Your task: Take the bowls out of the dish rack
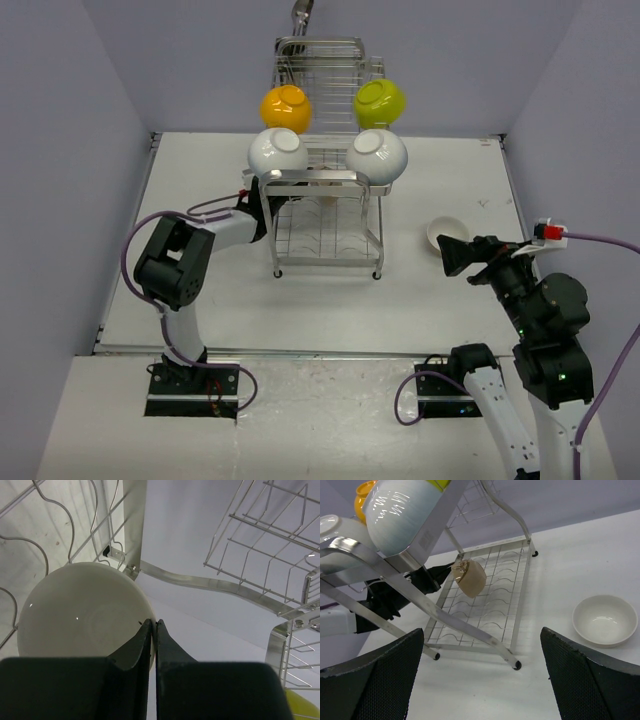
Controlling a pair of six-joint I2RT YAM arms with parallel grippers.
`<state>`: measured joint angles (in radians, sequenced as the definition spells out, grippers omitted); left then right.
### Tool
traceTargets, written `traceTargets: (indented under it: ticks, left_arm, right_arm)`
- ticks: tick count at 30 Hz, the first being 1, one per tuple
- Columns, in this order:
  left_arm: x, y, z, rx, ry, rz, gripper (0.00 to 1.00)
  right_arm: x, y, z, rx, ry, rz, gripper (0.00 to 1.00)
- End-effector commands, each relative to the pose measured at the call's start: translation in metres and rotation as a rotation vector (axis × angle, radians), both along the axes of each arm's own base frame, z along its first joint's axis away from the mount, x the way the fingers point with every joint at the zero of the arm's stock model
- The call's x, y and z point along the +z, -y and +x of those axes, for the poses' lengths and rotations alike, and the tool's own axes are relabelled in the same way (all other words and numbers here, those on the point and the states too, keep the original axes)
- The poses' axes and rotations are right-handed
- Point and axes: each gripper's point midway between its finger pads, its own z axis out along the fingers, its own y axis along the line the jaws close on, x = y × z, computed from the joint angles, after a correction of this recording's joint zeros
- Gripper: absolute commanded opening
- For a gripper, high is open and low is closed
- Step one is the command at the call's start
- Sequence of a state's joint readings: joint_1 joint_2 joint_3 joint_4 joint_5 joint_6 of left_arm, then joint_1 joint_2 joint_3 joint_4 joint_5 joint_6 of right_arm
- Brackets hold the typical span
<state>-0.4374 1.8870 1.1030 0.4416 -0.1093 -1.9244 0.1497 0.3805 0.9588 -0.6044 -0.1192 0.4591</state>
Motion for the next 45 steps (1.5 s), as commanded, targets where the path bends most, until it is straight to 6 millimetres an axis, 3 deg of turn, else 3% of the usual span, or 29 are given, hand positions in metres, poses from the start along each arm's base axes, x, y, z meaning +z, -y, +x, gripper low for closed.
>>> traceTargets:
  ticks: [1,8,17,34,45]
  left_arm:
    - [-0.026,0.005,-0.010,-0.004,-0.048,0.004,0.00]
    - [-0.025,0.006,-0.013,-0.002,-0.021,-0.040,0.00]
    - [0.000,0.009,-0.012,-0.009,0.092,-0.116,0.00]
    - [0.024,0.001,-0.015,0.009,0.168,-0.092,0.00]
    - [0.058,-0.002,-0.014,0.018,0.300,-0.109,0.00]
  right_arm:
    - [0.007,0.002,0.006,-0.014,0.028,-0.011,0.99]
    - [0.006,0.004,0.007,-0.025,0.027,-0.011,0.99]
    - [0.006,0.005,0.008,-0.032,0.025,-0.012,0.99]
    - [0.006,0.006,0.008,-0.040,0.028,-0.013,0.99]
    - [0.008,0.006,0.007,-0.037,0.031,-0.012,0.99]
